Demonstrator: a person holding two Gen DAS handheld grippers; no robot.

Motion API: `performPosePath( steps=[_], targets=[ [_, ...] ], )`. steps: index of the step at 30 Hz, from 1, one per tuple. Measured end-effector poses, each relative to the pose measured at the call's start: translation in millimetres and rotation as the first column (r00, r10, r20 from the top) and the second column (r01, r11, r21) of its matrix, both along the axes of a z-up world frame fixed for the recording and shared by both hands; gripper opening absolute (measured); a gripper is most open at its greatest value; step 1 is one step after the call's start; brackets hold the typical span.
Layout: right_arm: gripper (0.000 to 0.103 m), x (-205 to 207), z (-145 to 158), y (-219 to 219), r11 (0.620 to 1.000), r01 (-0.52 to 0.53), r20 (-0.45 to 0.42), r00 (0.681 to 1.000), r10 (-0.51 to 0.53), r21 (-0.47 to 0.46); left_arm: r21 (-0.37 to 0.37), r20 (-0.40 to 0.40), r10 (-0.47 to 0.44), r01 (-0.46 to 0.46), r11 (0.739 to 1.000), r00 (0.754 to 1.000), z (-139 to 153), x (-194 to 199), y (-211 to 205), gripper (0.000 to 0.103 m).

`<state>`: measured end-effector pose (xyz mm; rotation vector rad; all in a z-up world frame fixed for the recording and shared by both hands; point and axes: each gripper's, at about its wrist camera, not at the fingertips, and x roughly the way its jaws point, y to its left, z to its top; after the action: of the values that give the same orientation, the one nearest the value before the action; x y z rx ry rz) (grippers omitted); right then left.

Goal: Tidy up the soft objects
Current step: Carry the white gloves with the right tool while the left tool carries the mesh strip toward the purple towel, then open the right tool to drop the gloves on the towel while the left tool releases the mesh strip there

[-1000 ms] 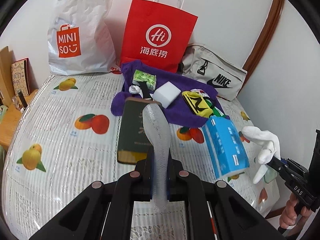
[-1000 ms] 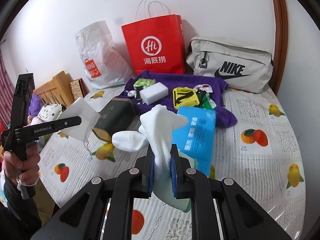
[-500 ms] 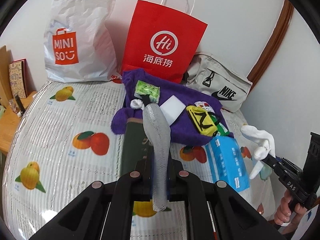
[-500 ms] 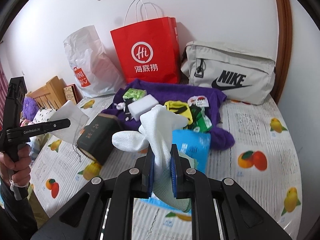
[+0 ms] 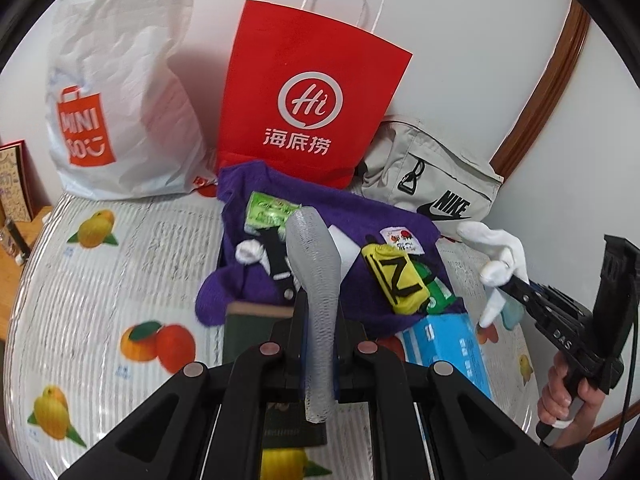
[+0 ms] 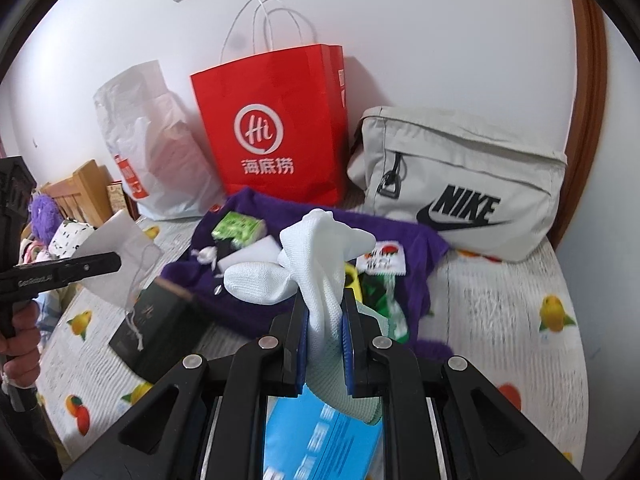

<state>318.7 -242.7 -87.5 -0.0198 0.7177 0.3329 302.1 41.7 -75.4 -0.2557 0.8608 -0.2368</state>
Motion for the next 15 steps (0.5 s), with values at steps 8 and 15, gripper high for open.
performPosePath(
  steps=[8, 15],
  targets=[
    [0.014, 50.4, 0.3, 3.5, 1.0, 0.006, -0.002, 1.0, -0.006, -0.023, -0.035, -0.028, -0.014, 0.013, 0.999, 1.0, -8.3, 41.1, -5.4, 0.008],
    [0.014, 85.9, -13.2, 5.2, 0.999, 0.024, -0.045, 0.999, -0.025, -0.038, -0.065, -0.045, -0.025, 0.022, 0.998, 0.999, -17.8, 76.1, -11.5, 0.008]
  ],
)
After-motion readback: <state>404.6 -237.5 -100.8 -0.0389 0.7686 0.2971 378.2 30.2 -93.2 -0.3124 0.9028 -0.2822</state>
